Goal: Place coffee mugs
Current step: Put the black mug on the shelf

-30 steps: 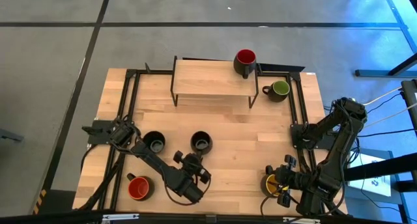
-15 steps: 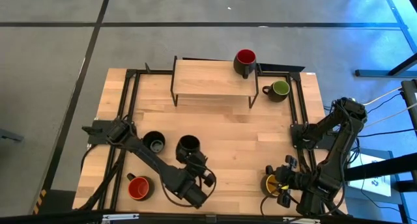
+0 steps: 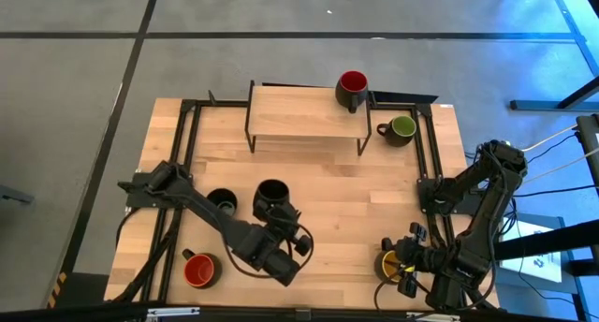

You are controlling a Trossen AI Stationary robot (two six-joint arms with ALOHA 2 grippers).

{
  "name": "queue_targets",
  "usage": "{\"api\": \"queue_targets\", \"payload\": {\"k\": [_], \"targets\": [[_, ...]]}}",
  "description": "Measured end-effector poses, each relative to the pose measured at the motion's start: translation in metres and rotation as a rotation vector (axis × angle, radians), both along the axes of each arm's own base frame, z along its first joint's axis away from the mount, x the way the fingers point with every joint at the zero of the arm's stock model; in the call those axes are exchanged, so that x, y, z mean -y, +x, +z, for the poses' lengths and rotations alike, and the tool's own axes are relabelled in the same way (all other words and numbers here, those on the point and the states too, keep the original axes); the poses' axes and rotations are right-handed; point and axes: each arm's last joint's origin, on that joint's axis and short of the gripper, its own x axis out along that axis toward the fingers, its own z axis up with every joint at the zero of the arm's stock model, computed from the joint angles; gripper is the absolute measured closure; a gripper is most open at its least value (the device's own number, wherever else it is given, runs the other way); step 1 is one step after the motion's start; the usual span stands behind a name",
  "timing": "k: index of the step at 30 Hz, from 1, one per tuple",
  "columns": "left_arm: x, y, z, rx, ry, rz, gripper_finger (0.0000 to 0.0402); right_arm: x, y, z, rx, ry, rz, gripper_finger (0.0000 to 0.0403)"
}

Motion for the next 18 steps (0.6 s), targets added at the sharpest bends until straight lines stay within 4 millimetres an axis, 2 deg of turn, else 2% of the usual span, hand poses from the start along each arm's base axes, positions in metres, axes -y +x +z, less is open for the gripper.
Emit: {"api": "queue_targets", "payload": {"k": [5, 10, 18], "targets": [[-0.012, 0.002, 0.021, -0.003, 0.024, -0.019, 0.0383, 0.0, 0.001, 0.005, 0.045, -0.01, -0.008, 0.024], [-0.035, 0.001, 0.053, -0.009, 0.07, -0.032, 0.0383, 0.006, 0.004, 0.024, 0.104, -0.054, -0.017, 0.024], [-0.089, 0.004, 0.092, -0.06, 0.16, -0.04, 0.0383, 0.05, 0.002, 0.06, 0.167, -0.142, -0.105, 0.024]]}}
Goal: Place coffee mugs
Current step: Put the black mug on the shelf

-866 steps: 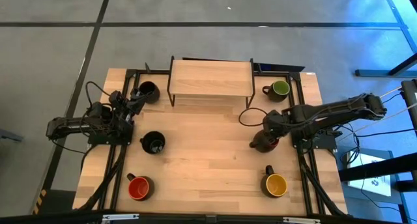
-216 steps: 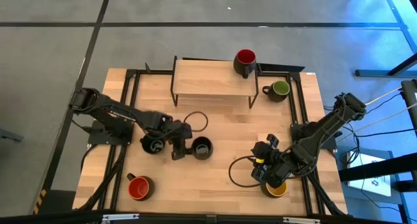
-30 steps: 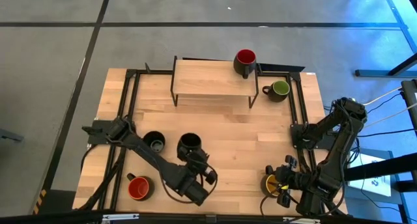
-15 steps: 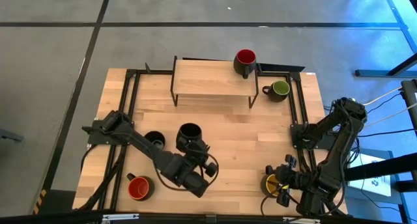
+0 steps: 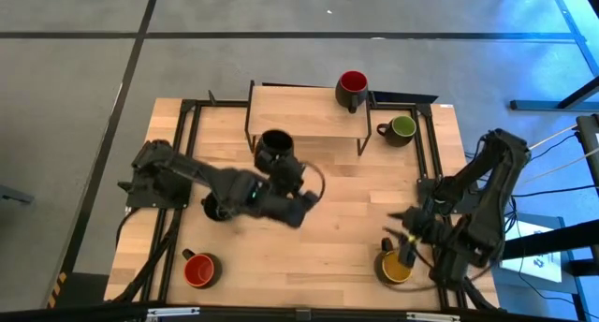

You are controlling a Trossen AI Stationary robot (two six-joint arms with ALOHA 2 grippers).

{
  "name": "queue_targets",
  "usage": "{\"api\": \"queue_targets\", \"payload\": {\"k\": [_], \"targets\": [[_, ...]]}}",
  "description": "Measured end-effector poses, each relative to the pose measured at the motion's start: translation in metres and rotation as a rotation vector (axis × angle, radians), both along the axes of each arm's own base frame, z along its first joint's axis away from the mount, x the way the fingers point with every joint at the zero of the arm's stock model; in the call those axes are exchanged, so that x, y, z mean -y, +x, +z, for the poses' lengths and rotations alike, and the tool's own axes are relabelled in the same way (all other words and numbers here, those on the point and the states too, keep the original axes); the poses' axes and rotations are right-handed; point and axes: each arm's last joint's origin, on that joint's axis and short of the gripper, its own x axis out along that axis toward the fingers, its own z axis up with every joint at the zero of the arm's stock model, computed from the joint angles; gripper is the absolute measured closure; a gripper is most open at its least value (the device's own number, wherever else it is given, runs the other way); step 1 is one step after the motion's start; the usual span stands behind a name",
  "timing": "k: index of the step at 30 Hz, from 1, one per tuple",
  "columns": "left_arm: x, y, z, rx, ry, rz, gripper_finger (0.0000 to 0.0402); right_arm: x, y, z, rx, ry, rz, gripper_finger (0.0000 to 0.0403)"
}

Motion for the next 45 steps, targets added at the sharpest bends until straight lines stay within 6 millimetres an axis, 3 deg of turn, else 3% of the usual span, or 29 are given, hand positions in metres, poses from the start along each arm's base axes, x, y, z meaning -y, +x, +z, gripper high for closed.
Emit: {"api": "queue_targets", "payload": {"k": [4, 10, 19, 28, 33, 38, 42, 45], "targets": [[-0.027, 0.013, 0.008, -0.053, 0.006, -0.087, 0.0383, 0.026, 0.0, 0.012, 0.0, -0.025, -0.051, 0.024], [-0.079, 0.036, 0.018, -0.082, -0.018, -0.349, 0.0383, 0.058, 0.002, 0.026, 0.011, -0.068, -0.085, 0.024], [-0.142, 0.043, 0.026, -0.069, 0.049, -0.463, 0.0383, 0.092, -0.007, 0.006, 0.097, -0.063, -0.193, 0.024], [-0.177, 0.052, 0.01, 0.067, 0.093, -0.583, 0.0383, 0.1, -0.014, -0.026, 0.096, -0.021, -0.194, 0.024], [-0.197, 0.053, -0.021, 0.16, 0.063, -0.617, 0.0383, 0.099, -0.015, -0.036, 0.061, 0.001, -0.146, 0.024], [-0.213, 0.029, -0.023, 0.352, 0.133, -0.588, 0.0383, 0.097, -0.013, -0.037, 0.064, 0.002, -0.127, 0.024], [-0.231, 0.02, -0.048, 0.403, 0.127, -0.616, 0.0383, 0.096, -0.011, -0.036, 0.1, 0.014, -0.137, 0.024], [-0.246, 0.014, -0.049, 0.438, 0.133, -0.645, 0.0383, 0.095, -0.01, -0.035, 0.124, 0.018, -0.144, 0.024]]}}
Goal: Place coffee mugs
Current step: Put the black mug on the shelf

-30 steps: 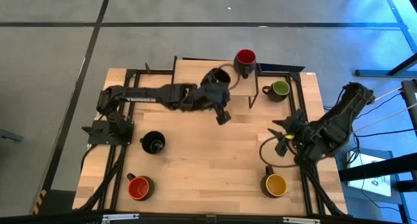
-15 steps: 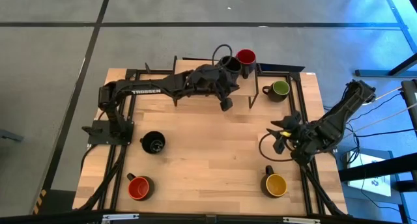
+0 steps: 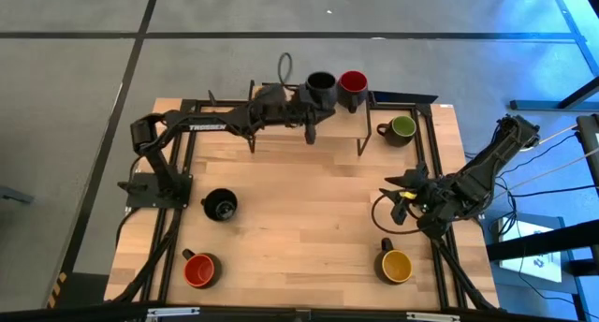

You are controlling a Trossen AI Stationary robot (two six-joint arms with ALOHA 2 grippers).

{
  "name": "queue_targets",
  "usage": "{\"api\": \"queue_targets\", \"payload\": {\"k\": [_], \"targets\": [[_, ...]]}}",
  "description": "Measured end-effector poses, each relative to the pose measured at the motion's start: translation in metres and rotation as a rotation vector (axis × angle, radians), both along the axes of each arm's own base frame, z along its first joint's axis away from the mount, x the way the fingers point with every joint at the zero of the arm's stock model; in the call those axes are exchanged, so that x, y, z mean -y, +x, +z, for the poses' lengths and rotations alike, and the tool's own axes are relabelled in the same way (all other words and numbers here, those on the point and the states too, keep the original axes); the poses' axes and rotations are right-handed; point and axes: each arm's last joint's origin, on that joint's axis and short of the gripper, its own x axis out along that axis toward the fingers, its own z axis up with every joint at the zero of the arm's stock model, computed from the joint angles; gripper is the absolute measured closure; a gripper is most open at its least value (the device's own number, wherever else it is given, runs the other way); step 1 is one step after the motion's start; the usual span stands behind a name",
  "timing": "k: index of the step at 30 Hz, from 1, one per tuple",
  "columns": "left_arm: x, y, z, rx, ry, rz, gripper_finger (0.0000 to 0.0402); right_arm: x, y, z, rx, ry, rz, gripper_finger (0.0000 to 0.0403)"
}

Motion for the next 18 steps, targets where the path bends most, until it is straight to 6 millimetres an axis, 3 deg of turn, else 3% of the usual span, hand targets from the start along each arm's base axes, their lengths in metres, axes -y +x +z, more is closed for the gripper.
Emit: {"api": "queue_targets", "payload": {"k": [10, 18], "targets": [[-0.039, -0.018, -0.004, 0.023, 0.08, -0.087, 0.0383, -0.001, 0.002, 0.002, 0.049, -0.006, -0.019, 0.024], [-0.063, -0.014, -0.033, 0.005, 0.043, -0.14, 0.0383, -0.001, 0.002, 0.002, 0.049, -0.007, -0.019, 0.024]]}}
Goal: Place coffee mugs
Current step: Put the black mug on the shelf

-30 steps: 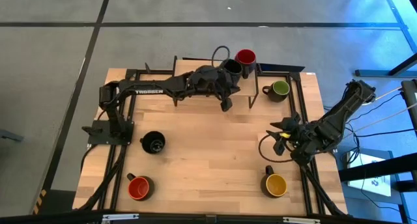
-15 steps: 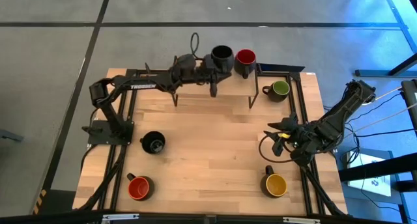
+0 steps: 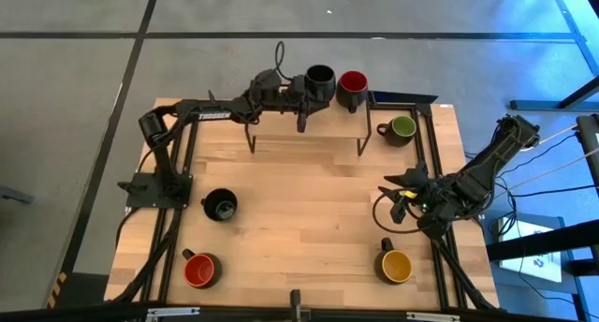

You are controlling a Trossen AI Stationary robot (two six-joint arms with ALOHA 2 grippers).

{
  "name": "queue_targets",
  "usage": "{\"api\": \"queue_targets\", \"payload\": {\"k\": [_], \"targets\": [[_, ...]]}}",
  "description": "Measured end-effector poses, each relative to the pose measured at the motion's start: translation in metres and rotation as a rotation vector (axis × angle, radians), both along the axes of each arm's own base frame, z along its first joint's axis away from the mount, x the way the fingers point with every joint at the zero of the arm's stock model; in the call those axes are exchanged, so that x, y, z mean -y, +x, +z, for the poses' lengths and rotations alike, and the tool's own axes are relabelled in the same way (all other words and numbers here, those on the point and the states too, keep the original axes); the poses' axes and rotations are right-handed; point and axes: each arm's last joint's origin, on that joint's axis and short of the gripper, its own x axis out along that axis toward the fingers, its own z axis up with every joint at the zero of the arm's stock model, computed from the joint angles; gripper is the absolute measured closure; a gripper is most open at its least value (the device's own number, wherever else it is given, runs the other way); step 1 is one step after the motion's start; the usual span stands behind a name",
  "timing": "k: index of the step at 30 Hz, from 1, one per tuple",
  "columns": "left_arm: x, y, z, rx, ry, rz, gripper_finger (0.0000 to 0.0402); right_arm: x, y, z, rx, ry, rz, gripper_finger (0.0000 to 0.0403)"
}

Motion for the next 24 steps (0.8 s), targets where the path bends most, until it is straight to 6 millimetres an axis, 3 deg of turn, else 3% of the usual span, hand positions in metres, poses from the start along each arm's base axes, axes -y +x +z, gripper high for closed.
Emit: {"api": "queue_targets", "payload": {"k": [12, 24], "targets": [[-0.022, 0.003, -0.035, -0.051, 0.003, -0.014, 0.0383, 0.0, 0.0, 0.0, -0.001, -0.001, 0.0, 0.024], [-0.025, 0.008, -0.044, -0.041, 0.05, 0.002, 0.0383, 0.0, 0.0, 0.0, -0.003, -0.005, 0.001, 0.024]]}}
